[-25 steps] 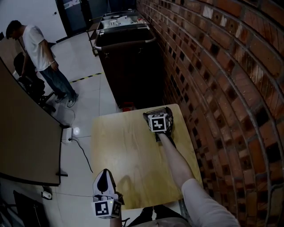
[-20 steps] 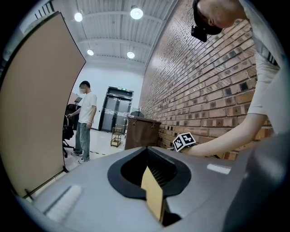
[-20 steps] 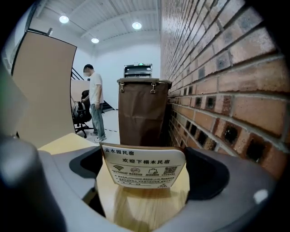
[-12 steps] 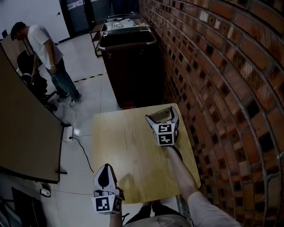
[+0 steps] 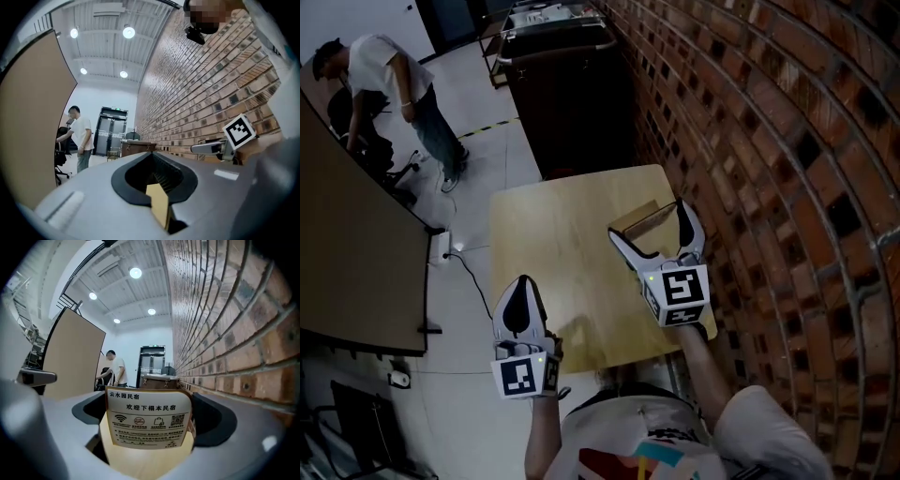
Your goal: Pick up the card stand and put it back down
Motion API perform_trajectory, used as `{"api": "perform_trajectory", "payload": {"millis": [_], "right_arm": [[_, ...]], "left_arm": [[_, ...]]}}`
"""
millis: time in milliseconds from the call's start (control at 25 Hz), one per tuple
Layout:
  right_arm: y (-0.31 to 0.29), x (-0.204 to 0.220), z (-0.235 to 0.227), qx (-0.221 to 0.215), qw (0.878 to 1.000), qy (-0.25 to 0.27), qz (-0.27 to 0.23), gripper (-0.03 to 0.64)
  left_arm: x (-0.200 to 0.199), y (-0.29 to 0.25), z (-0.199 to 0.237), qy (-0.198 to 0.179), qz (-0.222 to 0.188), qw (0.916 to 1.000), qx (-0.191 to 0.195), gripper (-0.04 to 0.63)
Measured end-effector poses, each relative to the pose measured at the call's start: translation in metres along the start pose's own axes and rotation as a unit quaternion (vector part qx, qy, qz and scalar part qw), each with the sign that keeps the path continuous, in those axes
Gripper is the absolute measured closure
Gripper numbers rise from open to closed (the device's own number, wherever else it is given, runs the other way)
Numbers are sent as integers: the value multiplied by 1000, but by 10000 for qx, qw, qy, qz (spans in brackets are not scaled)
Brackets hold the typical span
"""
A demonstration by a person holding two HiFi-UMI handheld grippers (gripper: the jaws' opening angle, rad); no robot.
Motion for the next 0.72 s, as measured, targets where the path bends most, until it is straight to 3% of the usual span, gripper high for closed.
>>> {"api": "perform_trajectory", "payload": {"millis": [320, 440, 600, 720], "right_arm": [[87, -10, 11, -122, 9983, -576, 9, 66], [97, -11, 7, -93, 9979, -635, 30, 66], [99, -14, 7, -37, 9985, -546, -53, 66], [98, -21, 8, -17, 9981, -593, -152, 66]], "left_arm": [[-37, 15, -5, -420, -350, 9985, -98, 592], [-42, 17, -6, -364, -500, 9980, -128, 592], [-40, 21, -8, -498, -335, 9982, -67, 591], [-47, 26, -6, -396, -550, 9976, -148, 591]]}}
Point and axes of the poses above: the fingertips, and each gripper's own axes: y backward along the fingers, z to its left, x out of its underside, the point moved 5 cm from there along y, backward along the fingers, and after that the axes turned 13 degrees about x, right-handed, at the moved point
